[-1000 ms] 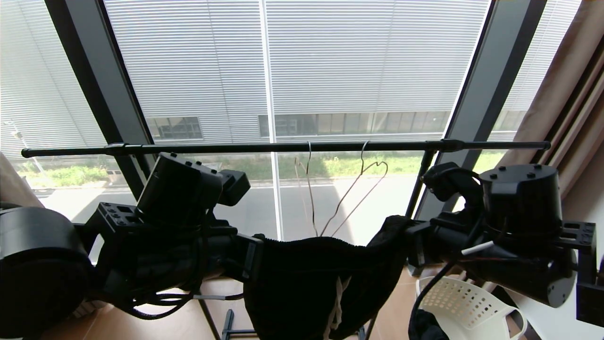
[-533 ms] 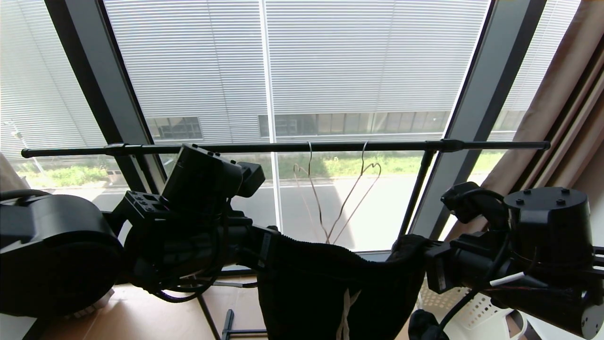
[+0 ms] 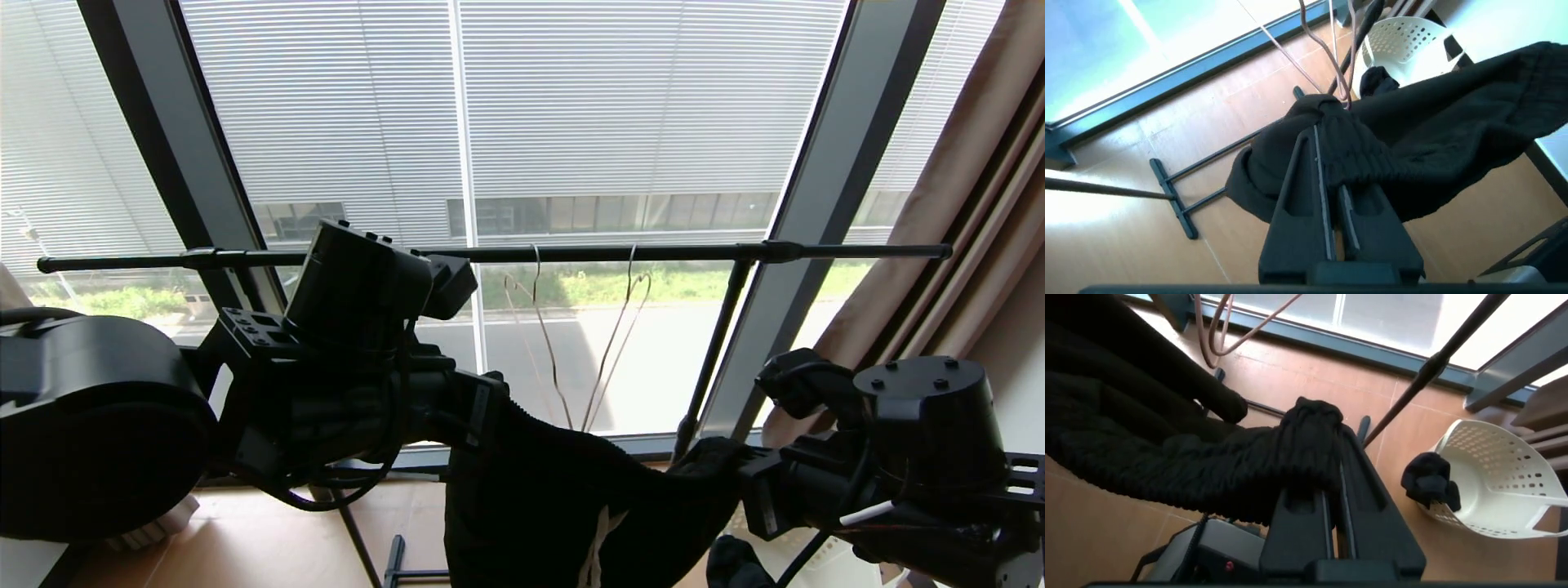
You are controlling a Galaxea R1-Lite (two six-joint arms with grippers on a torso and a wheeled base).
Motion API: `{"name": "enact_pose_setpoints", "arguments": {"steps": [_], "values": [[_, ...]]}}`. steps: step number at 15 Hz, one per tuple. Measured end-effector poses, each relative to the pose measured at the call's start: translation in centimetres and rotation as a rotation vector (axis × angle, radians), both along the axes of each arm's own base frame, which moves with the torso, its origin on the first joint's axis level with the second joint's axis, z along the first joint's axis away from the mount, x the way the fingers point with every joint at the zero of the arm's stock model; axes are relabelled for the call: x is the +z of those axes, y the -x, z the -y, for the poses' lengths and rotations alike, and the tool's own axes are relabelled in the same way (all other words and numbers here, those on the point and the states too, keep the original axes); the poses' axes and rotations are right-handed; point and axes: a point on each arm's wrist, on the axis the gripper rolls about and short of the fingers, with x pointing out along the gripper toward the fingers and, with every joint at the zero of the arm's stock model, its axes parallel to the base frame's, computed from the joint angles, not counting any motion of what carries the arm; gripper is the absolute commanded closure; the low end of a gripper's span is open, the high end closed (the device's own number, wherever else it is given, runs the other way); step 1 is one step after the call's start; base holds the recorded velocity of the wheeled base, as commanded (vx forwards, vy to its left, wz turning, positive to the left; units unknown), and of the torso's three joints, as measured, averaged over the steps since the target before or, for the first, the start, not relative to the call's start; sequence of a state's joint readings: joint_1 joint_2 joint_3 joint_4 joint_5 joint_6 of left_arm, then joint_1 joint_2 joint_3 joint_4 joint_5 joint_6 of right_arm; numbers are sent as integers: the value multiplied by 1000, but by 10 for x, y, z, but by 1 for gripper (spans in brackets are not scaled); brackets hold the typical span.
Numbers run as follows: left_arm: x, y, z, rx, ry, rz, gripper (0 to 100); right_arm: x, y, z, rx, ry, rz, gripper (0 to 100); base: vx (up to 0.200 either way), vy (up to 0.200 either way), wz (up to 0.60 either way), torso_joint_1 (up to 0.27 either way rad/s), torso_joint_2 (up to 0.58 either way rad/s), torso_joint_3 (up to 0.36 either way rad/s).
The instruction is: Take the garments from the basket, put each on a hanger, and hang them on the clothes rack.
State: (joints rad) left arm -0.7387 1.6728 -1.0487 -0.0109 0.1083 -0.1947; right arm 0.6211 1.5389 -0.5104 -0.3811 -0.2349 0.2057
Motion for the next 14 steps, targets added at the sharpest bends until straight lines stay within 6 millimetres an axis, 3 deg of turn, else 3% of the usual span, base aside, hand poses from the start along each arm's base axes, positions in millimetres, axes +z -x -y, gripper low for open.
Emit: {"name": "enact_pose_setpoints", "arguments": {"steps": [1,2,9,14], "values": [[5,-1,2,-2,11,13,100,-5,-1,-1,0,11,-17,100,0,0,0,0,0,0],[11,-2,4,-7,24,29,100,-13,-1,-1,-1,28,-43,0,0,0,0,0,0,0],[28,-3,21,-4,51,93,100,-47,6,-10,78,92,-112,0,0,0,0,0,0,0],[27,-4,25,-4,48,91,100,-44,4,-23,370,11,84,0,0,0,0,0,0,0]]}}
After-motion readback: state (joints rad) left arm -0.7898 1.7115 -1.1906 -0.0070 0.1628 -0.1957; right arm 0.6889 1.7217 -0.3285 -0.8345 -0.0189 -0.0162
